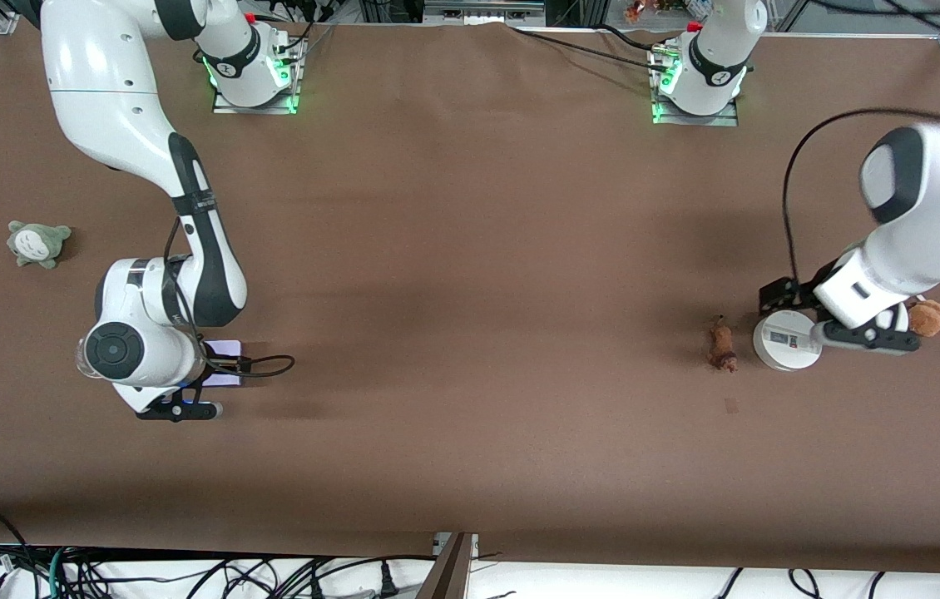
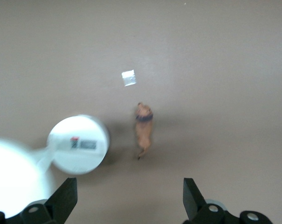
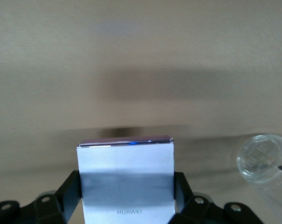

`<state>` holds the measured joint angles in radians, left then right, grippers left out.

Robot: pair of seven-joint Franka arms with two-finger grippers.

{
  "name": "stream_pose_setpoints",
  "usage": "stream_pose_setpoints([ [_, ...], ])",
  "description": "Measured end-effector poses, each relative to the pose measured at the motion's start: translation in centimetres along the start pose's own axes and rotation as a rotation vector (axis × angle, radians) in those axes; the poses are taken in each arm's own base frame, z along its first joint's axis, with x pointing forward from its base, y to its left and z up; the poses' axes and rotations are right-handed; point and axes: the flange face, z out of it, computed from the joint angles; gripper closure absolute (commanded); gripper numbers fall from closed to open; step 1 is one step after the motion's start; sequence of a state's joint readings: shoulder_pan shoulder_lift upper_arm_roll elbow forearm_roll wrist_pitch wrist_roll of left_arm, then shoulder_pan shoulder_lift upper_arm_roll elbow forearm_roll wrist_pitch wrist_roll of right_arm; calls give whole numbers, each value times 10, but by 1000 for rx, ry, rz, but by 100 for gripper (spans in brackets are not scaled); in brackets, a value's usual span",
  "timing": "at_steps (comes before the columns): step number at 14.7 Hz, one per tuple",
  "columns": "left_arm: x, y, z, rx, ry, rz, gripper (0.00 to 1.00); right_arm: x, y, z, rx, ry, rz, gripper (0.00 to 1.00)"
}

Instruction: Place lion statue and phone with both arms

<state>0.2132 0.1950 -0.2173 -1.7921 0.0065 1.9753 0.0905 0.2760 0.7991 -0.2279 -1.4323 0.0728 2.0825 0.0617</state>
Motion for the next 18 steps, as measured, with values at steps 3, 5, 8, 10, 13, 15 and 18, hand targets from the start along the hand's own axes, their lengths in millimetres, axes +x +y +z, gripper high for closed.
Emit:
stream_pose_setpoints([
  [3,-15,-22,-68,14,-42,-40,0,0,11,4,1,-7,14,79],
  [5,-22,-33,-103,38,-63,-56,0,0,16,5,2,-9,20,79],
  [8,-34,-46,-131,57,-71,-89,0,0,17,7,2,-10,21,79],
  [10,-41,-50,-141,62,-68,-118,0,1,19,11,1,-5,22,79],
  [13,-40,-51,-142,64,-55,-130,0,3,20,19,-1,3,14,79],
  [15,-38,-54,-137,64,-58,-136,0,4,23,22,-1,9,13,79],
  [18,-36,-57,-134,77,-59,-135,0,5,26,26,-2,11,13,74],
])
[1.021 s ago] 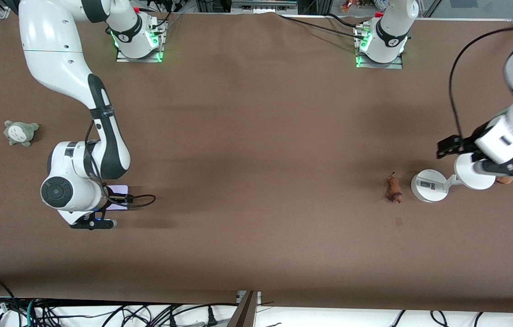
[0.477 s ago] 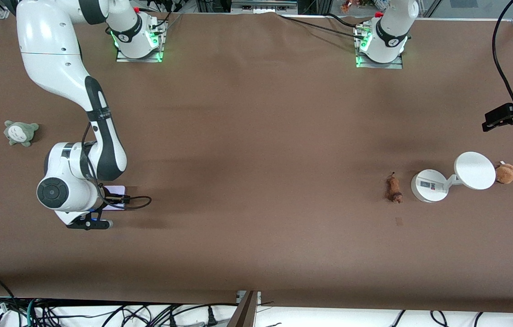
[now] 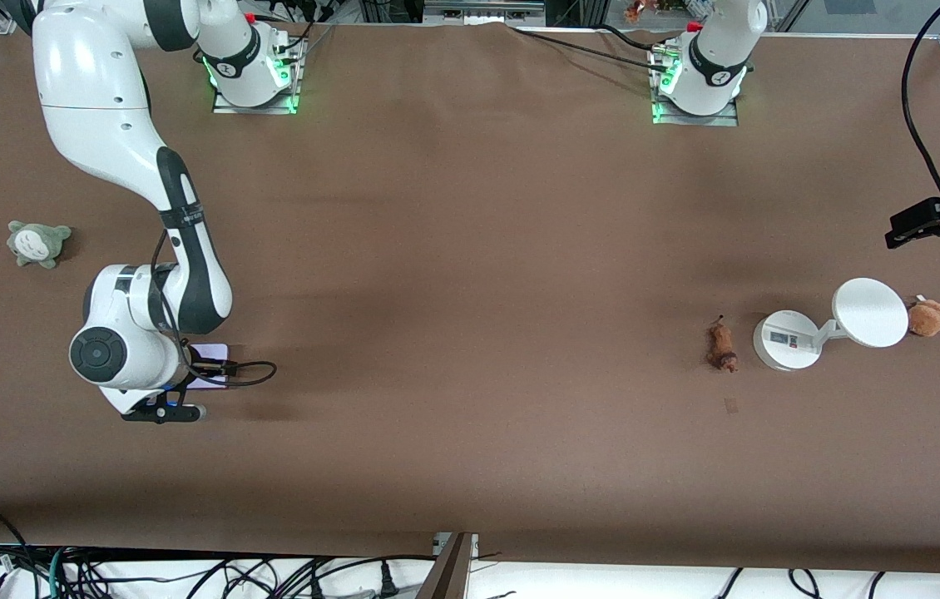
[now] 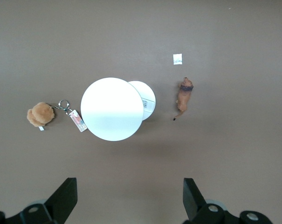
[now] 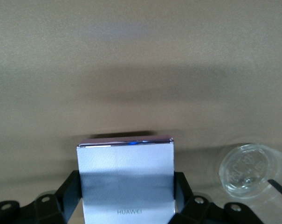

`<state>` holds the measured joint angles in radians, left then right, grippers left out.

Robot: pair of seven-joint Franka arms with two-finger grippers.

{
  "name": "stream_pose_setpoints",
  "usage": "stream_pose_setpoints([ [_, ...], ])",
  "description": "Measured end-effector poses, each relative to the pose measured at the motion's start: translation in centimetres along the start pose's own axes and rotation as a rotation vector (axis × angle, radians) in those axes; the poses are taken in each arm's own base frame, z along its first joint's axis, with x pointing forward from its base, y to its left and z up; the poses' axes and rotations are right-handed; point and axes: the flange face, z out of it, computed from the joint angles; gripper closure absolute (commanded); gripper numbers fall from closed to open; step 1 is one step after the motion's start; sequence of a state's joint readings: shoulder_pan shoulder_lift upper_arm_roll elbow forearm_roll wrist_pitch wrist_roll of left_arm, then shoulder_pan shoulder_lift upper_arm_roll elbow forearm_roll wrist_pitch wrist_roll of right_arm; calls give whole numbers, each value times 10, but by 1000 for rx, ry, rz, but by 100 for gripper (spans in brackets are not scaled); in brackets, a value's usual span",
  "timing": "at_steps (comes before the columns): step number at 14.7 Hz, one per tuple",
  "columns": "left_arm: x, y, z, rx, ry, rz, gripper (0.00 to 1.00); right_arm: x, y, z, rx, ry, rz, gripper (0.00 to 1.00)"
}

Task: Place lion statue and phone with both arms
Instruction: 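Lower the white phone beside the glass cup and open the right gripper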

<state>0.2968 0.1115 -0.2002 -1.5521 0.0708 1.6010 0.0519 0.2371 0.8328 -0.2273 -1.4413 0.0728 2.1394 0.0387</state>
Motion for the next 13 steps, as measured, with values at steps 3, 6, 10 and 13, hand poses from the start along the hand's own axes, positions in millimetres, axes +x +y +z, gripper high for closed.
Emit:
stream_pose_setpoints([
  [3,1,4,-1,3,5,7,0,0,0,1,0,0,-1,0],
  [6,2,5,-4,3,15,8,0,1,-5,-2,4,12,-9,0],
  [10,7,3,-15,1,41,5,0,8,-31,-40,18,63,-48,0],
  [13,7,3,-15,1,41,6,0,3,-57,-93,30,78,-86,0],
])
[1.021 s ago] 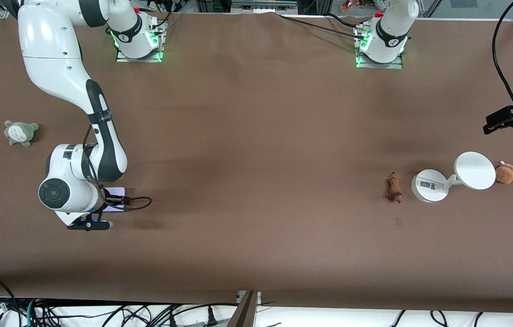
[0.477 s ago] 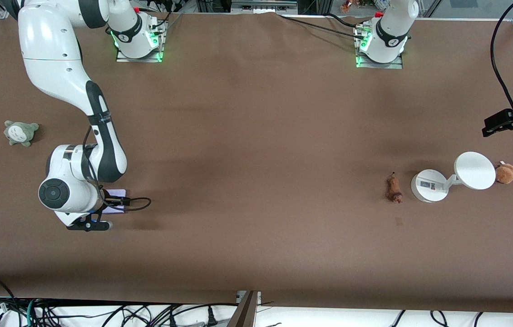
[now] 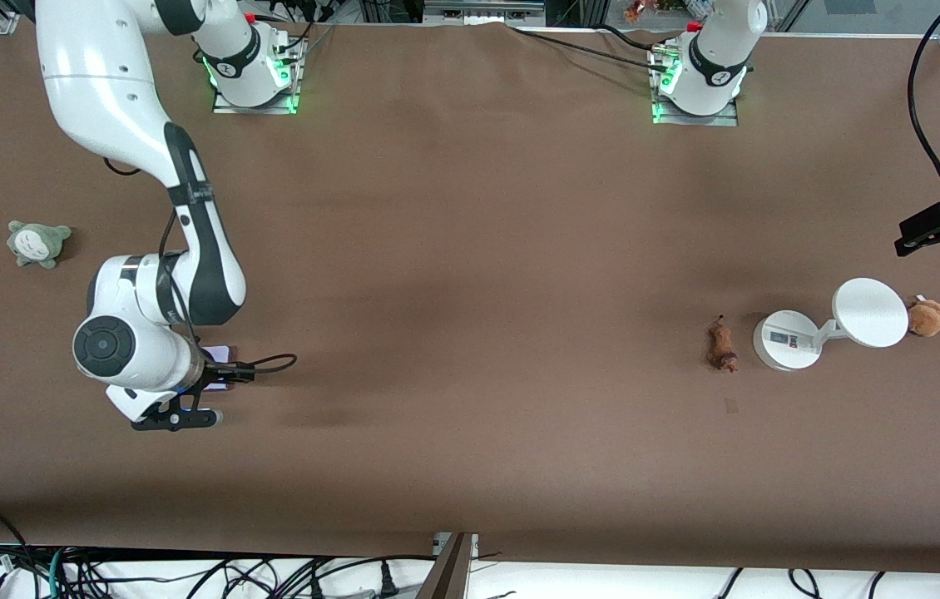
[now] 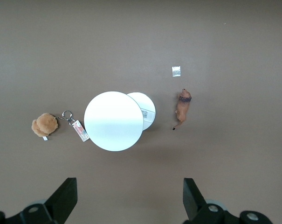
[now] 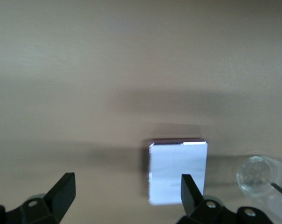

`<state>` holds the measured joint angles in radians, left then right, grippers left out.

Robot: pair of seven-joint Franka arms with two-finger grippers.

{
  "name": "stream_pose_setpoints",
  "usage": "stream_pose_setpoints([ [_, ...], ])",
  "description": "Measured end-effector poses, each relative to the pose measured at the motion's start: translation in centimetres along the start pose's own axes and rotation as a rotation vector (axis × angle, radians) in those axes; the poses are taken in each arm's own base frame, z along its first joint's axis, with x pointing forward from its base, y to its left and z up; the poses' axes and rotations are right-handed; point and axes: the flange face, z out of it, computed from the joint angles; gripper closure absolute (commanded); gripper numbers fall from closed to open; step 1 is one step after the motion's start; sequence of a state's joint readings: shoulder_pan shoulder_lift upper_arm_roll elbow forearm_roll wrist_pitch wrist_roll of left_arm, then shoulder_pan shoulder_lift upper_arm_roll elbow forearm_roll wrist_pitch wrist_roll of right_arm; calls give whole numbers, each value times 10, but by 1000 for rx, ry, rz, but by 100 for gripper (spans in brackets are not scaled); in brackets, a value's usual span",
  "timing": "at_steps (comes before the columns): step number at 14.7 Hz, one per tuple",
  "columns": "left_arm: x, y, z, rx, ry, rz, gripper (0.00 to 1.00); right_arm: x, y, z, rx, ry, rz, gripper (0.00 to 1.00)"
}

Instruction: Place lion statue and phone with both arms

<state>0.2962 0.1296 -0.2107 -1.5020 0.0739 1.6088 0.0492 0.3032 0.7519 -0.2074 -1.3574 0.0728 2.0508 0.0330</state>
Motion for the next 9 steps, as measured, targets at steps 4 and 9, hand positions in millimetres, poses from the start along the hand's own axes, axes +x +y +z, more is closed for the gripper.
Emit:
stream_pose_setpoints([
  [4,4,0,7,-4,-12,2,0,-18,-3,-96,27,-6,-8,0],
  [9,7,0,11,-6,-17,3,0,-56,7,-183,55,-52,-7,0],
])
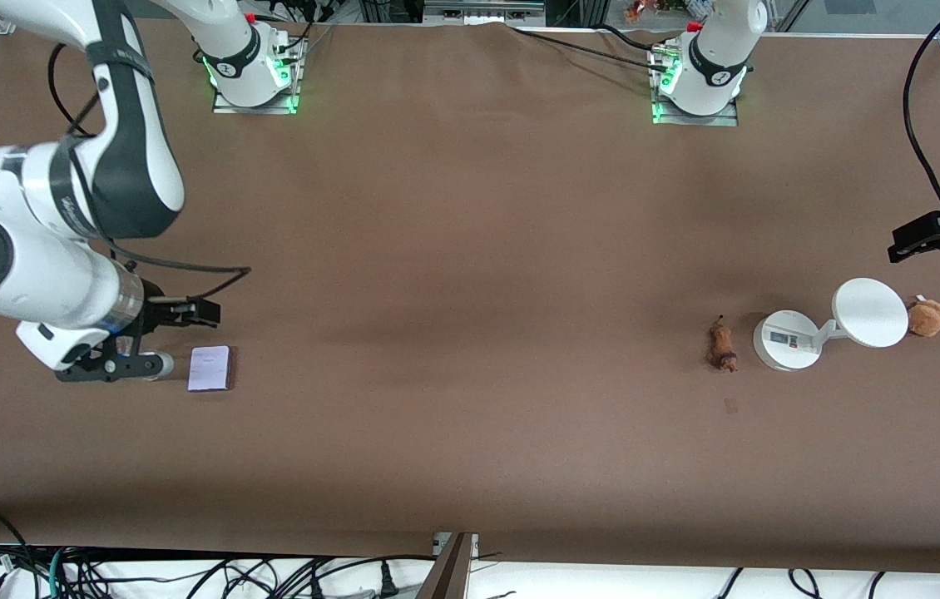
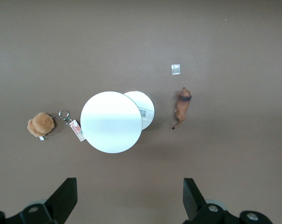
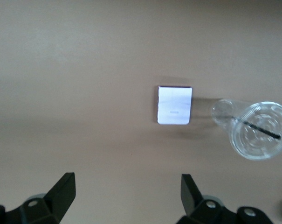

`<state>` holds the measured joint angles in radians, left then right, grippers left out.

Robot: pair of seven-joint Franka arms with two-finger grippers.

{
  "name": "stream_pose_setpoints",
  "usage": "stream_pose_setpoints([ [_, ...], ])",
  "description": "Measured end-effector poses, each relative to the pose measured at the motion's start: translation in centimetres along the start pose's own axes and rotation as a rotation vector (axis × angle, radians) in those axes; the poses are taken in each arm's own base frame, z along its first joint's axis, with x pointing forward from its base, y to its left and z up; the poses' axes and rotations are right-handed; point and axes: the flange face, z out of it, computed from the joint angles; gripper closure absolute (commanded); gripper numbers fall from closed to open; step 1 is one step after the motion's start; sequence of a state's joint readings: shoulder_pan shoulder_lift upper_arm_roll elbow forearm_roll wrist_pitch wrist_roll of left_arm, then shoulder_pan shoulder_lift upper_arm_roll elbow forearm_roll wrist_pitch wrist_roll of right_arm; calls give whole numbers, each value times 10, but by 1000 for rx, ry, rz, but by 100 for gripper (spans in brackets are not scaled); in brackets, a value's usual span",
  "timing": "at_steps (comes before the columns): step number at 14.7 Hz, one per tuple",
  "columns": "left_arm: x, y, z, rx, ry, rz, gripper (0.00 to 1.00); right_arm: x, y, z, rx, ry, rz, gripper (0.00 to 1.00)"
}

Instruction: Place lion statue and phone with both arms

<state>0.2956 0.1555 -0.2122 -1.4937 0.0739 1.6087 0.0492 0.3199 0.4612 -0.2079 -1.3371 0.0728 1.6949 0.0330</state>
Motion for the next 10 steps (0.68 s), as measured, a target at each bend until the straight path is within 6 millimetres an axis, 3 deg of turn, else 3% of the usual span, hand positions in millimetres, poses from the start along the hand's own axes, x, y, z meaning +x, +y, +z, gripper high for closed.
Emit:
stream_pose_setpoints([
  [5,1,7,-2,-1,5,12,0,-25,10,-56,3,39,4,0],
  [10,1,10,-3,-1,6,17,0,-80,32,-119,-6,55,11,0],
])
